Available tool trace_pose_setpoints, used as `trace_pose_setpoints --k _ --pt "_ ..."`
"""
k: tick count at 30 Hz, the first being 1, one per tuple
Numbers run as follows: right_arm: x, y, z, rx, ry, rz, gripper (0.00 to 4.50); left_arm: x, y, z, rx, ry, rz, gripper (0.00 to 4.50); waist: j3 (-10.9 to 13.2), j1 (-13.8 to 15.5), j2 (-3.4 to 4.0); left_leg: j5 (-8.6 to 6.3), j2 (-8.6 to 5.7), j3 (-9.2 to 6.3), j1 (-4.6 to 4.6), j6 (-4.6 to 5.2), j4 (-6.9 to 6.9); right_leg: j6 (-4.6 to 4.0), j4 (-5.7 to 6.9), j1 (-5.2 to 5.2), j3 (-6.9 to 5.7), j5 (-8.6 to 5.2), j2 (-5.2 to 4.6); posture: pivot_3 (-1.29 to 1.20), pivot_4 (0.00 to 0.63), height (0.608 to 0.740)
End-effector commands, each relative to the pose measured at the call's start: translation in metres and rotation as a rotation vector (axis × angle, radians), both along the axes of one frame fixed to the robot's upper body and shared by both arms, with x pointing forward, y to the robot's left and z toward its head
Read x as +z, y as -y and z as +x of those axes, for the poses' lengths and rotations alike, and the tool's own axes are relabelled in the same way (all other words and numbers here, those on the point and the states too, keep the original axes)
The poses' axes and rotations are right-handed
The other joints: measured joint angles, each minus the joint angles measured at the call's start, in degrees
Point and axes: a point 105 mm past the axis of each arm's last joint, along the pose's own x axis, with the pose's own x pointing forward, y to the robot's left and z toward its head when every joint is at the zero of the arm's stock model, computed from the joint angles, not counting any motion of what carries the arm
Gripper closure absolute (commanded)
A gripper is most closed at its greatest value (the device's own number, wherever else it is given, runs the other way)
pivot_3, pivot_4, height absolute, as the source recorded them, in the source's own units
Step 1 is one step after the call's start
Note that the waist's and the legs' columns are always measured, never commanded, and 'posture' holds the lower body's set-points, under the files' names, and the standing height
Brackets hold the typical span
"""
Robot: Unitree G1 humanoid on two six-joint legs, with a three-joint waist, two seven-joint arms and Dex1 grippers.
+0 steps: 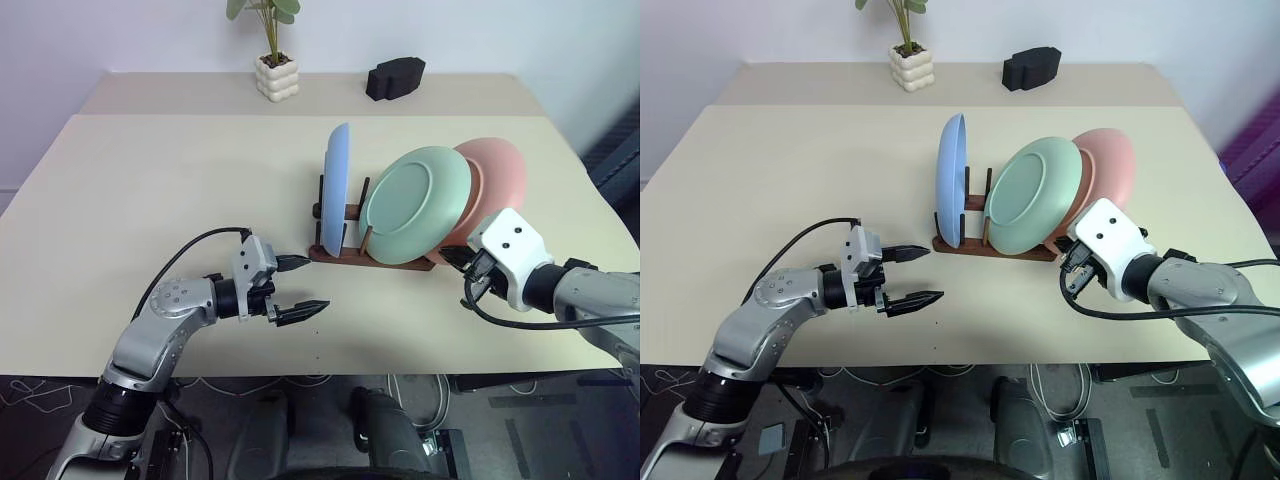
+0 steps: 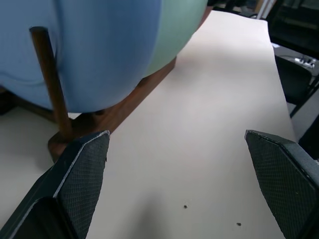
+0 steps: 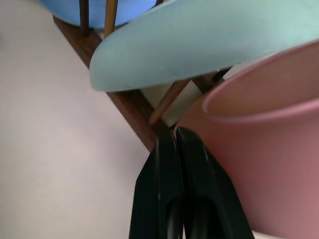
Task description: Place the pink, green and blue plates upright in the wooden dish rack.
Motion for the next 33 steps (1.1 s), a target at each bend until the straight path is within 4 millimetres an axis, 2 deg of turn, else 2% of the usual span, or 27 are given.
trace_pose_setpoints --k 1,10,16,20,23,26,29,33 --pt "0.009 -0.001 0.002 0.007 0.055 -0.008 4.48 0.008 0.0 -0.002 -0.011 0.038 -0.022 0.0 0.0 0.0 0.0 0.0 -0.01 0.01 0.0 0.0 0.02 0.0 -0.02 0.02 0.0 0.01 -0.01 0.0 0.15 0.739" --pt "0.022 -0.014 0.005 0.061 0.112 0.024 4.48 0.006 -0.002 -0.003 -0.004 0.034 -0.024 0.0 0.0 -0.1 0.01 0.0 0.0 0.0 0.05 0.01 0.05 0.02 -0.04 0.1 -0.01 0.02 -0.01 0.0 0.15 0.739" --pt "0.038 -0.037 0.01 0.15 0.187 0.07 4.48 0.003 -0.004 -0.004 0.007 0.035 -0.025 0.0 0.0 -0.2 0.02 0.0 0.0 -0.01 0.06 0.01 0.05 0.02 -0.03 0.1 -0.01 0.03 0.01 0.0 0.15 0.739" --pt "0.051 -0.061 0.004 0.254 0.231 0.127 4.48 0.002 -0.004 -0.005 0.012 0.038 -0.026 0.0 0.0 -0.1 0.02 0.0 0.0 -0.02 0.06 0.01 0.05 0.02 -0.04 0.12 -0.01 0.03 -0.01 0.0 0.15 0.739" --pt "0.051 -0.065 0.004 0.269 0.231 0.129 4.48 0.003 -0.002 -0.005 0.012 0.041 -0.029 0.0 0.0 0.0 0.03 0.0 0.0 -0.06 0.06 0.01 0.06 0.02 -0.04 0.13 -0.03 0.04 -0.01 0.0 0.15 0.739" --pt "0.052 -0.064 0.003 0.268 0.233 0.121 4.48 0.005 0.001 -0.005 0.011 0.043 -0.033 0.0 0.0 -0.1 0.03 0.0 -0.01 -0.04 0.06 0.01 0.06 0.02 -0.04 0.14 -0.02 0.04 -0.02 0.0 0.15 0.739" --pt "0.061 -0.052 0.004 0.233 0.266 0.098 4.48 0.008 0.003 -0.005 0.009 0.044 -0.036 0.0 0.0 -0.1 0.03 0.0 -0.01 -0.05 0.07 0.01 0.06 0.02 -0.02 0.14 -0.03 0.04 -0.01 0.0 0.15 0.739" --pt "0.098 -0.019 0.001 0.15 0.376 0.067 4.48 0.008 0.005 -0.004 0.002 0.04 -0.036 0.0 0.0 0.0 0.03 0.0 -0.03 -0.05 0.06 0.01 0.08 0.03 -0.04 0.16 -0.03 0.04 -0.03 0.0 0.15 0.739"
